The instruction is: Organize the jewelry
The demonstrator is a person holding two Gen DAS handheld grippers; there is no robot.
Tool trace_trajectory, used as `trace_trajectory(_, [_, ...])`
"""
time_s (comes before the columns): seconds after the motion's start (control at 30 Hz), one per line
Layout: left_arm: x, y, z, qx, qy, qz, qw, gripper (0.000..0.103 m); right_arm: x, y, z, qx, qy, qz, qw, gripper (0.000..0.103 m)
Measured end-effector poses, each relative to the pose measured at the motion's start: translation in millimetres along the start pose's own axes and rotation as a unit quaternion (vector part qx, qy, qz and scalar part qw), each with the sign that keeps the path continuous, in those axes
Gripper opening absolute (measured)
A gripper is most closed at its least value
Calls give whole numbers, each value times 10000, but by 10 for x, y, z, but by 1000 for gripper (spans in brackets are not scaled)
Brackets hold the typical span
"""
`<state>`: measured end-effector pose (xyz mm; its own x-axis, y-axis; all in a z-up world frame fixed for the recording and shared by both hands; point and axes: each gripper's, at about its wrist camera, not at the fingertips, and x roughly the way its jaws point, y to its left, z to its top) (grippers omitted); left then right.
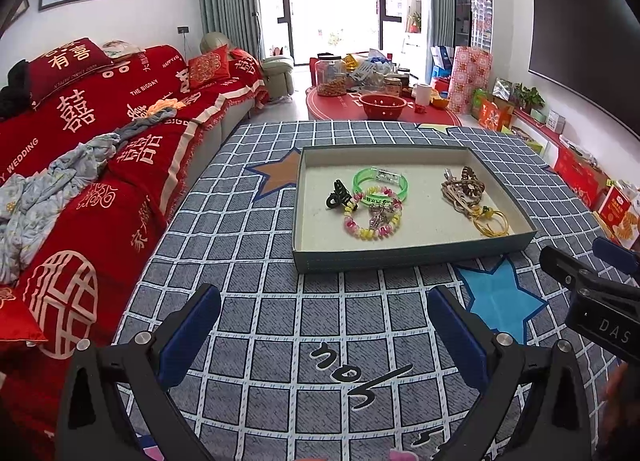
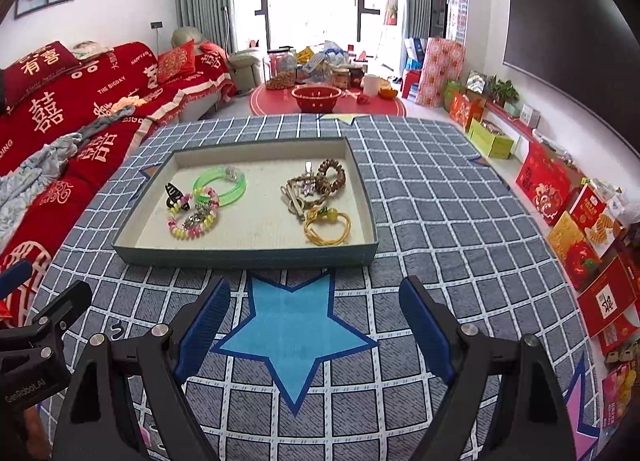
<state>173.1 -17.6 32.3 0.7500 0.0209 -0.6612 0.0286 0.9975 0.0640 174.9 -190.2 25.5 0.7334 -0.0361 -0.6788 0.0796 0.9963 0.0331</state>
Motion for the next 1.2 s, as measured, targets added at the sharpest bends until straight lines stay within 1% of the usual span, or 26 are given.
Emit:
trace_trajectory(0.2, [-64,6,-5,18,-198,119,9997,103,-84,30,7,-15,-227,-107,9997,88])
trace_trajectory(0.37, [-98,10,13,-7,-357,94,9993,103,-157,31,2,-44,-382,-191,9991,88])
trace_trajectory(0.57, [-74,-15,26,-19,-432,64,9990,103,-194,23,19,-89,-543,-274,9981,88])
trace_trajectory(0.77, [-91,-24,41,-35,-542,30,9985,103,-235,27,43,-86,-701,-265,9971,88])
trace_trajectory(0.9, [-107,-15,45,-59,-600,54,9982,103,-243,41,52,-106,-725,-236,9970,88])
trace_trajectory(1.2, [-97,6,44,-96,-561,60,9984,103,-226,50,52,-99,-696,-191,9973,88])
